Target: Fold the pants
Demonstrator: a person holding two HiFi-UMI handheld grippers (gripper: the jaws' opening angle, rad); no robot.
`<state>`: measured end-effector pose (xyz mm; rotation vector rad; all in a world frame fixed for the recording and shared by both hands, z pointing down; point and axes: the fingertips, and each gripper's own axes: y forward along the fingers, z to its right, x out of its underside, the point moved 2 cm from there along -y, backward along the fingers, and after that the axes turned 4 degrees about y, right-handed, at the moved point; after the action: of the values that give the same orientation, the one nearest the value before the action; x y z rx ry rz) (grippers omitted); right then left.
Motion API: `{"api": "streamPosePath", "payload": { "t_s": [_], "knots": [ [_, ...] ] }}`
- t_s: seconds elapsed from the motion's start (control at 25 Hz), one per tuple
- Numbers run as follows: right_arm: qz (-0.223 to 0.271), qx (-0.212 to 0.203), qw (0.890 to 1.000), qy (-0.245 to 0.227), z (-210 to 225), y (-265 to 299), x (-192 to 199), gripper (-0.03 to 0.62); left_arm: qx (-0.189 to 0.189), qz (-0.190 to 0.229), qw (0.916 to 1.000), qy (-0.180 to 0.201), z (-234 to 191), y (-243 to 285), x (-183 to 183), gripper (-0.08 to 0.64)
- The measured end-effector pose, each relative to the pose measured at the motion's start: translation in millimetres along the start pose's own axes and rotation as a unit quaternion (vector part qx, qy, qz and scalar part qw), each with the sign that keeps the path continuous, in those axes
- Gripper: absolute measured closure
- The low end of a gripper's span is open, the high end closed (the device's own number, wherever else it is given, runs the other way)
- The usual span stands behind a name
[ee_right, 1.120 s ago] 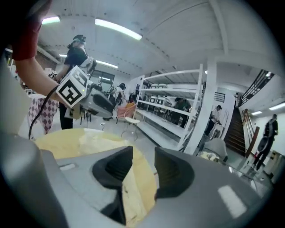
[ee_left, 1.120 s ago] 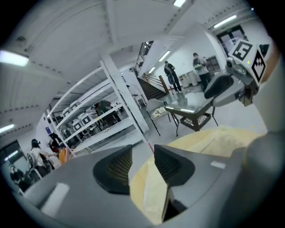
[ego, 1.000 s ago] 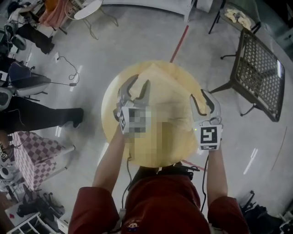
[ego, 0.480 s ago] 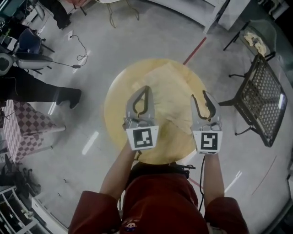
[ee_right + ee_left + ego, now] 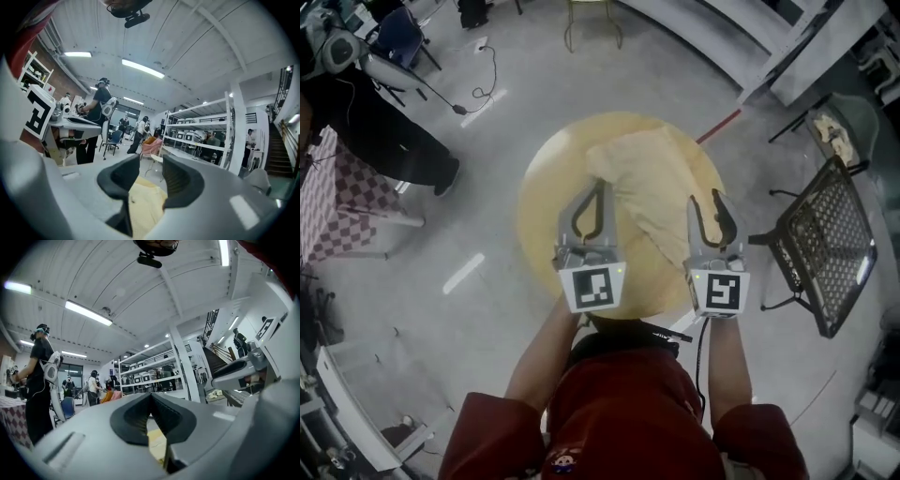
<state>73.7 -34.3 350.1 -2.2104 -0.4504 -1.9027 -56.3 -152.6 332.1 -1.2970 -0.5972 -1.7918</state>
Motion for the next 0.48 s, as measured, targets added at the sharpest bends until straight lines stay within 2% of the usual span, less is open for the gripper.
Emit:
{"api": "streamPosePath", "payload": {
  "t_s": [0.24, 0.48],
  "knots": [
    [0.008, -0.039, 0.999, -0.019, -7, -39, -8, 0.448, -0.053, 0.01, 0.9986, -0.002, 7, -50, -26, 0.554],
    [0.01, -0.061, 0.998, -0.019, 7, -87, -15, 0.448, -0.081, 0.001, 0.9966, 0.012, 34, -91, -54, 0.554]
  ]
}}
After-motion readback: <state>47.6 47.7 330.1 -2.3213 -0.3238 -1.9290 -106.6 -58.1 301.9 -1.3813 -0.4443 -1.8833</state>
